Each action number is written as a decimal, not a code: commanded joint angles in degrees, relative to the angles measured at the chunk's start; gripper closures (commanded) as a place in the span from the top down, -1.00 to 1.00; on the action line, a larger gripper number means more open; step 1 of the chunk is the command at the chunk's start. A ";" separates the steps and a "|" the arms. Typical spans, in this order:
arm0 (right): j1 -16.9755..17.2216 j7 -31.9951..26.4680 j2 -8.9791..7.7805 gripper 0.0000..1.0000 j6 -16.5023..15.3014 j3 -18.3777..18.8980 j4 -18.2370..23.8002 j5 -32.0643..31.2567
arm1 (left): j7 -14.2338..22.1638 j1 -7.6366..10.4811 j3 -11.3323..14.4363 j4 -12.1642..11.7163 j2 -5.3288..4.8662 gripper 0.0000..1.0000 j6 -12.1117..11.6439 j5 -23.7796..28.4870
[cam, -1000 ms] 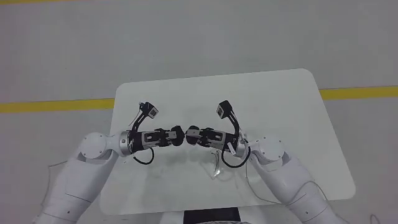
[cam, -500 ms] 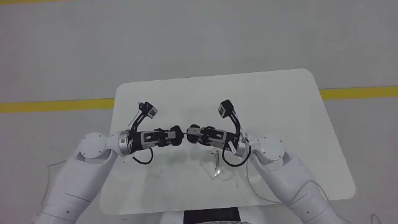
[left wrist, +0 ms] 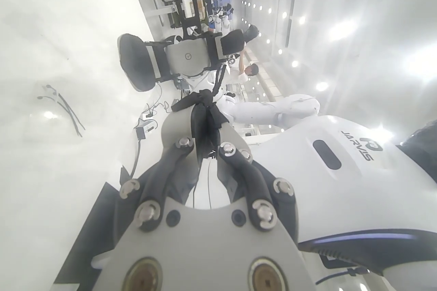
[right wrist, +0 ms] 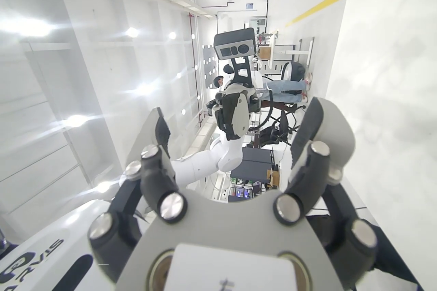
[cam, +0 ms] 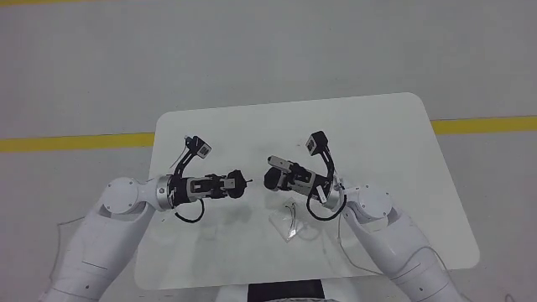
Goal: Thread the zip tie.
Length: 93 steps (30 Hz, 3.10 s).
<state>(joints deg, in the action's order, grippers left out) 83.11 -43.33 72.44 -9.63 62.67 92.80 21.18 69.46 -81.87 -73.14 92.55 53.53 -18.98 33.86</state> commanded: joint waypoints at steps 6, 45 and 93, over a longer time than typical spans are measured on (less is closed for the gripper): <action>0.00 0.00 0.00 1.00 0.00 0.00 0.00 0.00 | -2.71 0.24 -0.12 -1.45 0.07 -1.00 -0.50 -2.26; -0.14 0.62 -0.08 1.00 0.34 0.14 0.10 -1.49 | 10.19 0.96 -8.35 -11.03 5.09 -1.00 -0.50 3.86; 12.65 0.35 -4.56 1.00 26.57 -0.77 28.37 -54.96 | 10.19 0.96 -8.35 -11.03 5.09 -1.00 -0.50 3.86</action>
<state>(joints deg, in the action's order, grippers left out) 95.77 -42.98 67.89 16.94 61.90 121.17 -33.78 79.64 -80.90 -81.50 81.52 58.61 -19.48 37.72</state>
